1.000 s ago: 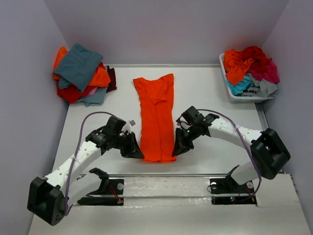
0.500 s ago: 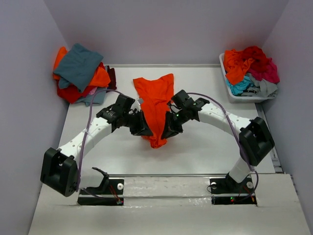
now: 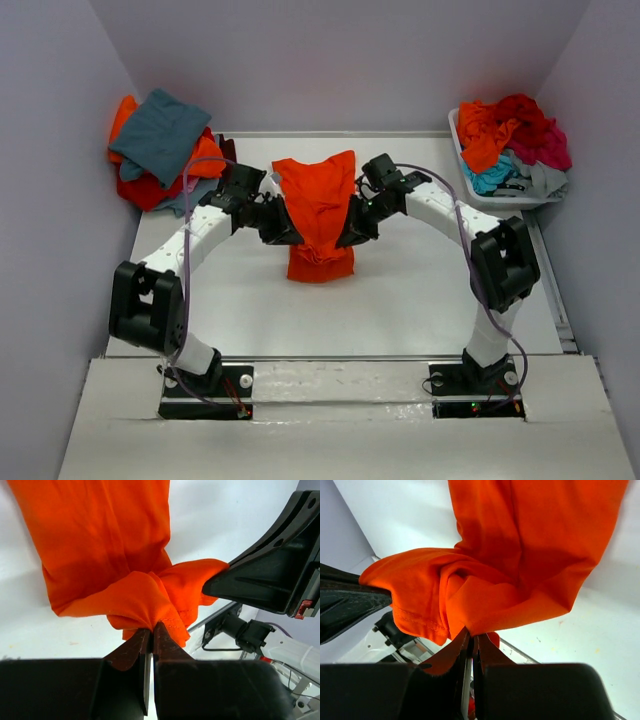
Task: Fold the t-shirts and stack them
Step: Fold the folded rectangular tshirt in 1/3 of the way, then grab one side of the 2/3 rectangular tshirt with both arms
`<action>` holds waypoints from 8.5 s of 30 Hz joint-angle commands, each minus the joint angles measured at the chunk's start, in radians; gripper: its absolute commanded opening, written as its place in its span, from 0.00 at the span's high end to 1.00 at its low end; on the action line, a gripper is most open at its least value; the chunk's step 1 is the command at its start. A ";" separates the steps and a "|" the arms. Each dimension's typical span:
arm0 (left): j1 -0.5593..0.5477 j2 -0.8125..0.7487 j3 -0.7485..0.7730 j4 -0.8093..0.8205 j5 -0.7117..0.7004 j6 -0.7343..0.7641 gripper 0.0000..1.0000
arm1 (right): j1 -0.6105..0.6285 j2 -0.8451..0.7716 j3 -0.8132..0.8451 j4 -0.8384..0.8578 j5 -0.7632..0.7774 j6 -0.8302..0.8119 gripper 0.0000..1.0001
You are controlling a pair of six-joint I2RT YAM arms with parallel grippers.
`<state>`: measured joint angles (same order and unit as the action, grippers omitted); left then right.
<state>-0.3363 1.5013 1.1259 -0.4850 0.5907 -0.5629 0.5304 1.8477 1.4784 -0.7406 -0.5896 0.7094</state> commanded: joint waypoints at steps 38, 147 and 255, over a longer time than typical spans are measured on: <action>0.094 0.382 0.341 0.031 -0.015 0.061 0.94 | -0.139 0.409 0.468 -0.131 -0.058 -0.077 0.90; 0.099 0.255 -0.201 0.255 0.144 -0.081 0.22 | -0.158 0.200 -0.145 0.213 -0.165 -0.077 0.49; 0.174 0.258 -0.124 0.072 0.083 0.074 0.53 | -0.158 0.169 -0.078 0.001 -0.070 -0.287 0.56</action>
<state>-0.1677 1.8069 0.9787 -0.3721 0.6788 -0.5205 0.3767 2.0617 1.3773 -0.7166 -0.6693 0.4492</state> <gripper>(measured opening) 0.370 0.404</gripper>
